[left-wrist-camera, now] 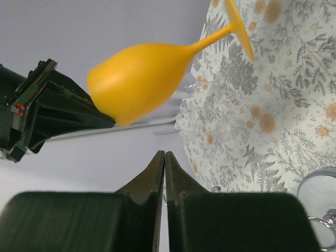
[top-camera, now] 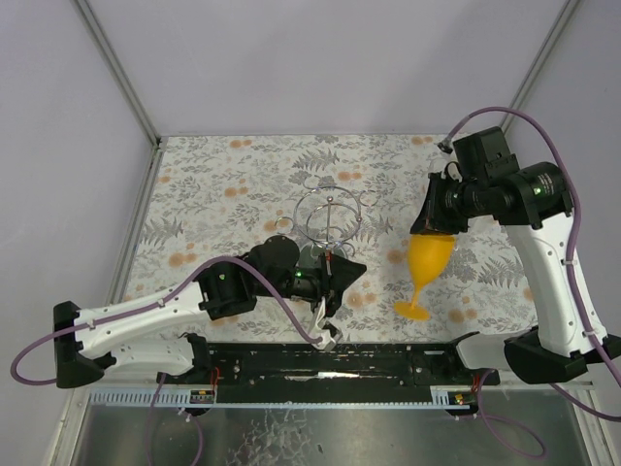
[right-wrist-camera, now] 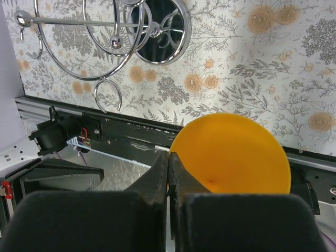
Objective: Take the wine glass off the wine glass rack
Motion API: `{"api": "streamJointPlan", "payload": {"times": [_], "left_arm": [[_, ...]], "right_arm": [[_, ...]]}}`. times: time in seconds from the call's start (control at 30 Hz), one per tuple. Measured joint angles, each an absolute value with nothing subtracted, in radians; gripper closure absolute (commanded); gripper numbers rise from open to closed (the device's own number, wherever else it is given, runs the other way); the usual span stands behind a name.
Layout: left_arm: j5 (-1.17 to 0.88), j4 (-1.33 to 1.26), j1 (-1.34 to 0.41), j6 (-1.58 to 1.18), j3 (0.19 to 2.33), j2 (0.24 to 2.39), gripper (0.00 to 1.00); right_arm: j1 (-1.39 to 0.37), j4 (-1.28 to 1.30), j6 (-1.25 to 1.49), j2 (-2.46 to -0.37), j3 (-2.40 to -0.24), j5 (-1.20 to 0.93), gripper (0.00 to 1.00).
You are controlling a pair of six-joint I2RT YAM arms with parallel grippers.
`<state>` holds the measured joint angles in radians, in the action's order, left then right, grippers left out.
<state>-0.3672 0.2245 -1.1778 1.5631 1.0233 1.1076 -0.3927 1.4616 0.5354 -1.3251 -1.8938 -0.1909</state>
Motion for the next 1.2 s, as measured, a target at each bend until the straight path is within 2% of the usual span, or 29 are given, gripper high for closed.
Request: {"api": "streamJointPlan", "payload": {"times": [0.3,0.43,0.57,0.67,0.77,0.83,0.93,1.03,1.2], "left_arm": [[-0.306,0.151,-1.178,1.494,1.028,1.116,1.00],[-0.251,0.161,-1.178,1.274,1.200,1.195,0.98],[-0.179,0.159,-1.177,1.006,1.427,1.266,0.91],[-0.141,0.170,-1.177,0.816,1.528,1.274,0.81],[-0.116,0.203,-1.170,0.660,1.593,1.281,0.58],[-0.107,0.231,-1.162,0.577,1.633,1.293,0.39],[-0.105,0.278,-1.129,0.445,1.689,1.315,0.20],[-0.115,0.329,-1.079,0.332,1.736,1.339,0.13],[-0.144,0.393,-0.991,0.175,1.806,1.384,0.12]], "right_arm": [[-0.393,1.454,0.542,-1.330,-1.948,-0.058,1.00],[-0.393,1.370,0.520,-1.312,-1.922,0.090,1.00],[-0.393,1.174,0.476,-1.218,-1.751,0.230,1.00],[-0.393,0.979,0.425,-1.122,-1.552,0.325,1.00],[-0.393,0.811,0.379,-1.067,-1.382,0.388,1.00],[-0.393,0.691,0.350,-1.048,-1.274,0.422,1.00],[-0.393,0.550,0.317,-1.036,-1.152,0.455,1.00],[-0.393,0.405,0.279,-1.020,-1.032,0.478,1.00],[-0.393,0.216,0.213,-1.017,-0.924,0.506,1.00]]}}
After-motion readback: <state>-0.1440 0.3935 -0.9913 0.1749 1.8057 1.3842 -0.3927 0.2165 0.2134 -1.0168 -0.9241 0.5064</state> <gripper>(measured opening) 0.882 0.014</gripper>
